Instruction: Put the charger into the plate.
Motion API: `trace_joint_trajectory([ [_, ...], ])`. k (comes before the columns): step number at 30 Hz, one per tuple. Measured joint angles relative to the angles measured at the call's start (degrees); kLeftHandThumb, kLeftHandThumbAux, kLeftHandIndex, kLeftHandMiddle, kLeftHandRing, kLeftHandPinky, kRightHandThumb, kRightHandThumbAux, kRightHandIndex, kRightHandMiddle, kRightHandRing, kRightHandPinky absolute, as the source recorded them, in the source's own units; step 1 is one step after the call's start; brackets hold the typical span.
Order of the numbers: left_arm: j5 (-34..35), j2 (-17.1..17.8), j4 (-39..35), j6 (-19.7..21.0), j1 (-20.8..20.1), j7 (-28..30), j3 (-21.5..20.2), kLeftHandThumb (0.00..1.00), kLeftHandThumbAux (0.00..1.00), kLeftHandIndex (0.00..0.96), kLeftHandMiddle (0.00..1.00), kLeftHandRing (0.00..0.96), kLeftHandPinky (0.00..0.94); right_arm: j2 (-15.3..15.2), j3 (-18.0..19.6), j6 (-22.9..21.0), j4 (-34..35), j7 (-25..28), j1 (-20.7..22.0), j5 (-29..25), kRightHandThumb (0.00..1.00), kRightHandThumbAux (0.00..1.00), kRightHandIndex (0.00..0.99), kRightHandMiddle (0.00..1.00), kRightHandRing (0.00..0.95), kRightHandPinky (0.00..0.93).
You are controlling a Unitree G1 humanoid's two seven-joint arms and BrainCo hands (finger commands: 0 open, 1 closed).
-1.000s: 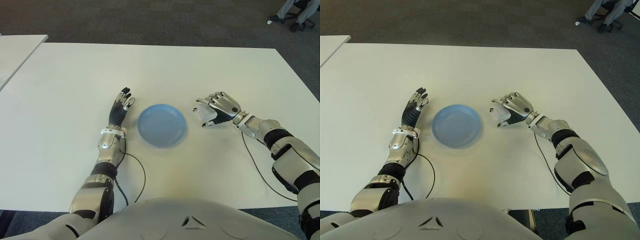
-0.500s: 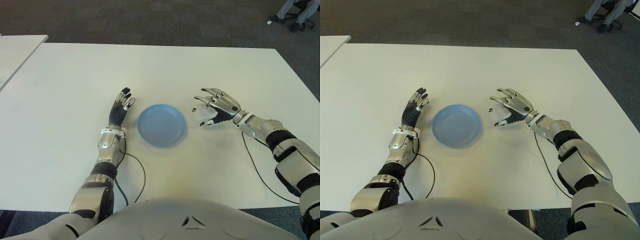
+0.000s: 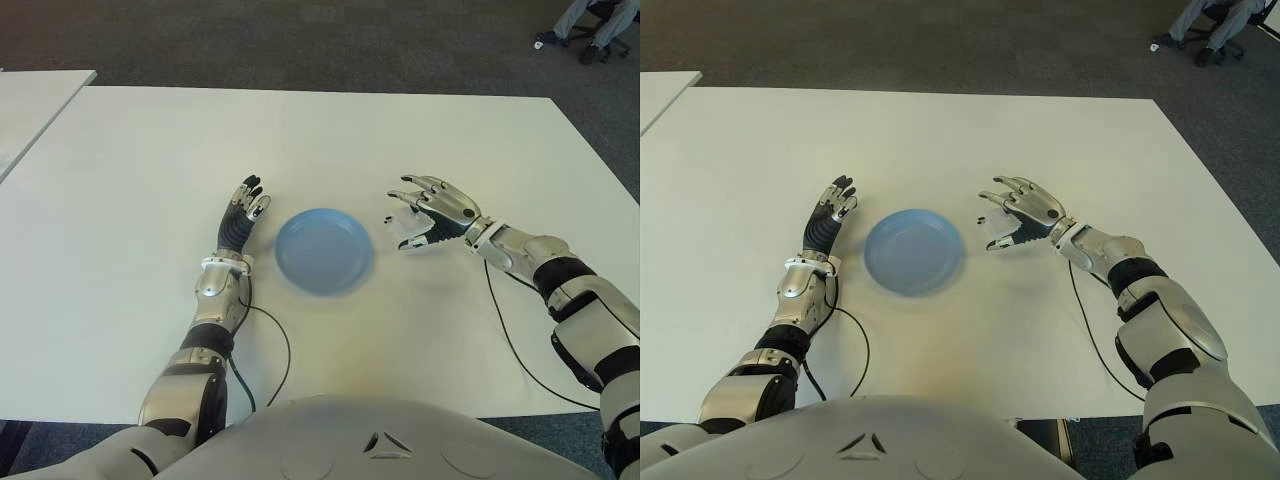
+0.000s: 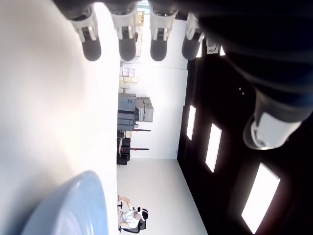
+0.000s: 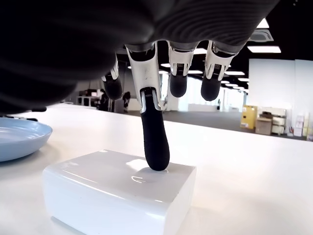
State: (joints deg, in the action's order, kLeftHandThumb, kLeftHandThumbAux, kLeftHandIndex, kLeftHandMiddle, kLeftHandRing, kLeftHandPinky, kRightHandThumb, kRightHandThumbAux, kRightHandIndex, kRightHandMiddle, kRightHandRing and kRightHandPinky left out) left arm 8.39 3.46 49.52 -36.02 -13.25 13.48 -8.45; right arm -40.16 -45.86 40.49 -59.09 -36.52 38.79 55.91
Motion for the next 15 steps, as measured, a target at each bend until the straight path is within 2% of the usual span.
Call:
trace_joint_trajectory([
  [9, 0.1, 0.1, 0.0, 0.1, 0.0, 0.6, 0.0, 0.0, 0.51, 0.0, 0.066, 0.058, 0.04, 0.7, 0.1, -0.1, -0.6, 0.5, 0.3, 0.0, 0.243, 0.159, 0.0, 0.0, 0.0, 0.0],
  [15, 0.2, 0.2, 0.0, 0.0, 0.0, 1.2, -0.1, 0.0, 0.511, 0.0, 0.074, 0.064, 0.048, 2.5, 0.3, -0.2, -3.0, 2.0, -0.4, -0.5, 0.253, 0.154, 0.0, 0.0, 0.0, 0.0],
])
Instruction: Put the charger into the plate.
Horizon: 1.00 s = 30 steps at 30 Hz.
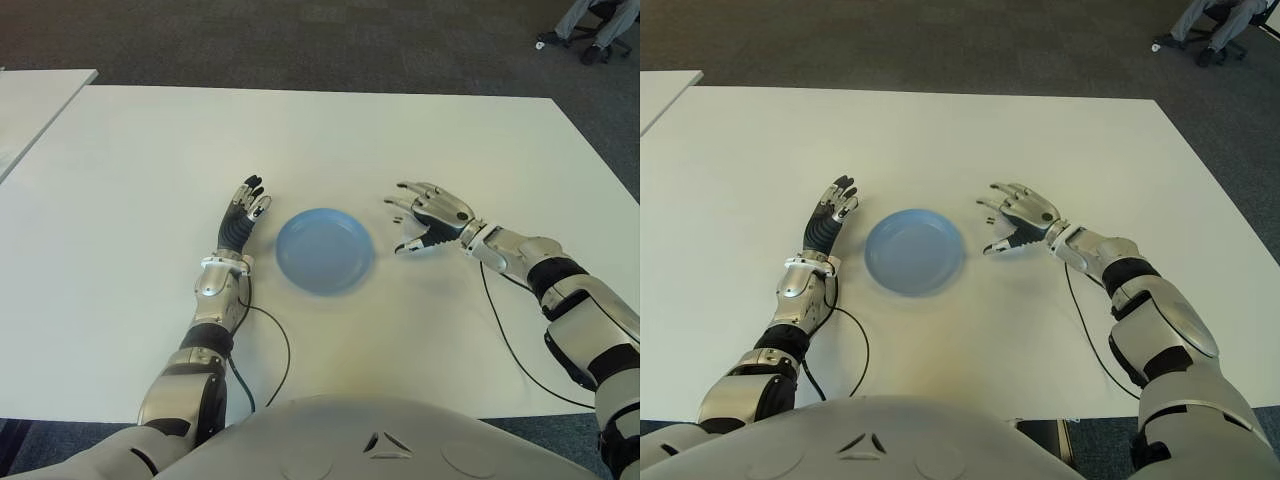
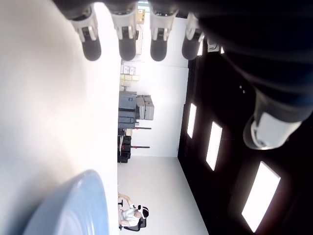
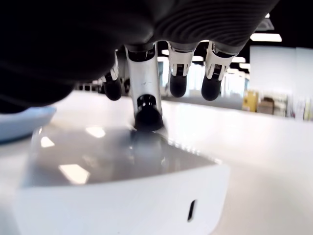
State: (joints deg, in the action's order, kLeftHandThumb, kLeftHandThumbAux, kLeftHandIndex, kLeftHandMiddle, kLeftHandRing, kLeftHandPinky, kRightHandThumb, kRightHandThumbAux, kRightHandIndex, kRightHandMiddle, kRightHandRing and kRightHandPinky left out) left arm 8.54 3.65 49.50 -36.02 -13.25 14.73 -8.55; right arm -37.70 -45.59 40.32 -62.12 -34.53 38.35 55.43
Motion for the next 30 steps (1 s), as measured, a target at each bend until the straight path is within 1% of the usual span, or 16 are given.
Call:
trace_joint_trajectory([
  [8, 0.5, 0.2, 0.0, 0.1, 0.0, 0.8, -0.1, 0.0, 0.496, 0.0, 0.071, 0.065, 0.052, 1.6, 0.7, -0.9, -3.6, 1.5, 0.3, -0.5, 0.256, 0.164, 0.0, 0.0, 0.0, 0.0],
  [20, 0.5, 0.5, -0.2, 0.1, 0.2, 1.2, -0.1, 0.0, 0.485, 0.0, 0.074, 0.068, 0.048, 3.2, 1.8, -1.5, -7.3, 3.5, 0.8, -1.6, 0.305, 0.156, 0.0, 0.0, 0.0, 0.0],
  [30, 0.6, 0.5, -0.3, 0.2, 0.3, 1.4, -0.1, 0.0, 0.479, 0.0, 0.08, 0.07, 0.032, 4.1, 2.5, -2.0, -8.7, 3.6, 1.1, -2.0, 0.308, 0.145, 0.0, 0.0, 0.0, 0.0],
])
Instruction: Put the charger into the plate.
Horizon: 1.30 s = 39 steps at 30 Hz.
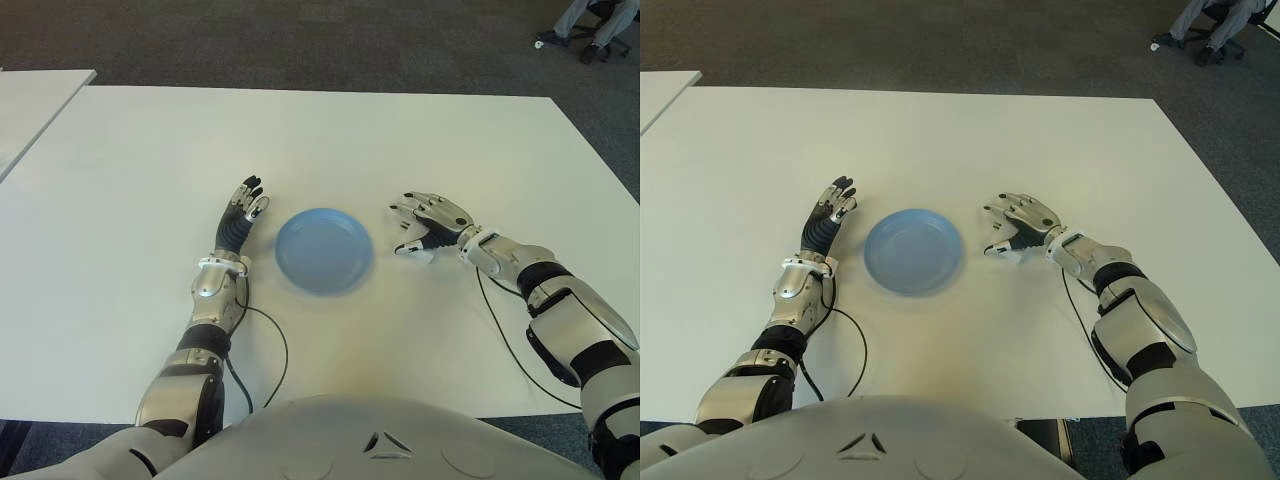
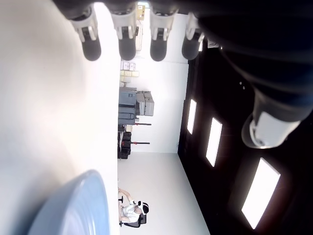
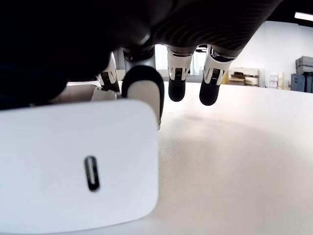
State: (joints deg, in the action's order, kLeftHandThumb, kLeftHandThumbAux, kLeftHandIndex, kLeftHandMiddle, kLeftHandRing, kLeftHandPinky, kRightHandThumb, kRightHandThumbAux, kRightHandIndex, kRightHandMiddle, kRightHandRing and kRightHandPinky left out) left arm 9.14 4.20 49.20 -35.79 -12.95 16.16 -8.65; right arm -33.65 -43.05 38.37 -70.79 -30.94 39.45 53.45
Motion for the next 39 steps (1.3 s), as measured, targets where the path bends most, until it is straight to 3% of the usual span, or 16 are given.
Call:
trace_joint_trajectory([
  [31, 0.0, 0.2, 0.4, 0.0, -0.2, 0.9, -0.1, 0.0, 0.484, 0.0, 0.071, 0.056, 0.035, 0.1, 3.3, 2.1, 0.2, 2.2, -0.7, -2.3, 0.314, 0.134, 0.0, 0.0, 0.0, 0.0],
  [39, 0.0, 0.3, 0.8, -0.1, -0.5, 0.9, 0.0, 0.0, 0.481, 0.0, 0.07, 0.059, 0.046, -1.2, 6.1, 4.6, 3.7, 6.2, -0.9, -5.1, 0.328, 0.138, 0.0, 0.0, 0.0, 0.0],
])
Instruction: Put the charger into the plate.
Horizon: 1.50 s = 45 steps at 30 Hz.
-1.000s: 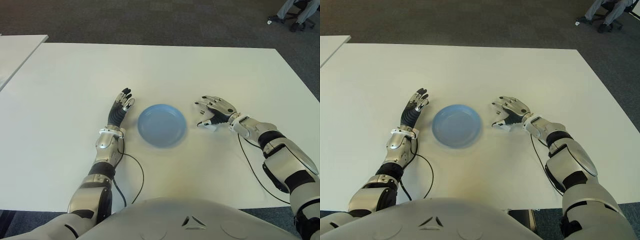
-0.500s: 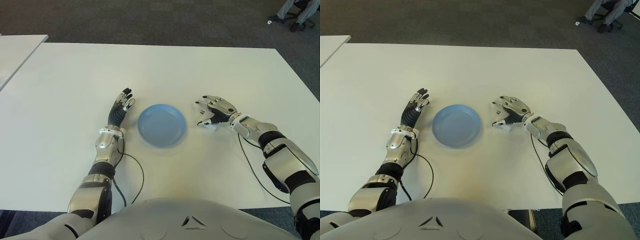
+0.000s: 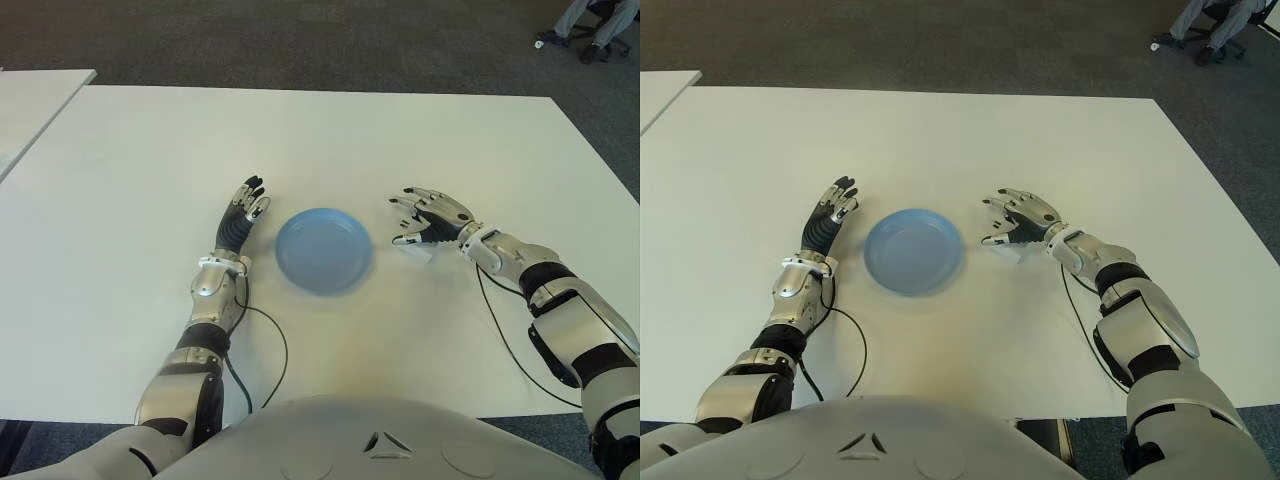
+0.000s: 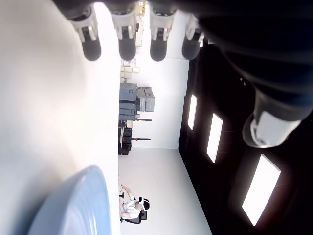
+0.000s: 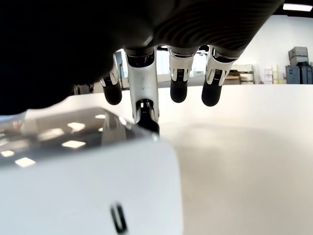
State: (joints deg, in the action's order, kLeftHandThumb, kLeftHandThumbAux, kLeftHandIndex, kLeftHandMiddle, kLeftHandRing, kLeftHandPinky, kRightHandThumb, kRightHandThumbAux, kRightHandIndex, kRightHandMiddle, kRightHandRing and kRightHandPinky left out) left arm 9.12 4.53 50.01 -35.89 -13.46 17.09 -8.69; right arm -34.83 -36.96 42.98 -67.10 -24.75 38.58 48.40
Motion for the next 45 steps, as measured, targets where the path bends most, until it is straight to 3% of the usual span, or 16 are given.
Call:
trace_joint_trajectory([
  [12, 0.0, 0.2, 0.8, -0.5, -0.5, 0.0, 0.1, 0.0, 0.473, 0.0, 0.079, 0.067, 0.046, -5.4, 8.4, 3.0, 12.1, 12.1, 0.1, -8.6, 0.295, 0.117, 0.0, 0.0, 0.0, 0.0],
  [23, 0.0, 0.2, 1.5, -0.6, -0.9, 0.0, 0.0, 0.0, 0.476, 0.0, 0.084, 0.072, 0.05, -8.8, 14.1, 0.6, 26.3, 21.7, -3.9, -13.0, 0.267, 0.135, 0.0, 0.0, 0.0, 0.0],
  [32, 0.0, 0.3, 2.5, -1.3, -1.4, 0.0, 0.0, 0.0, 0.474, 0.0, 0.083, 0.075, 0.057, -8.8, 15.8, -2.2, 30.1, 24.4, -6.8, -12.8, 0.261, 0.147, 0.0, 0.0, 0.0, 0.0],
  [45, 0.0, 0.3, 3.0, -1.5, -1.7, 0.0, 0.1, 0.0, 0.47, 0.0, 0.093, 0.085, 0.067, -8.8, 16.2, -2.8, 31.0, 25.2, -7.3, -12.6, 0.261, 0.149, 0.0, 0.0, 0.0, 0.0],
])
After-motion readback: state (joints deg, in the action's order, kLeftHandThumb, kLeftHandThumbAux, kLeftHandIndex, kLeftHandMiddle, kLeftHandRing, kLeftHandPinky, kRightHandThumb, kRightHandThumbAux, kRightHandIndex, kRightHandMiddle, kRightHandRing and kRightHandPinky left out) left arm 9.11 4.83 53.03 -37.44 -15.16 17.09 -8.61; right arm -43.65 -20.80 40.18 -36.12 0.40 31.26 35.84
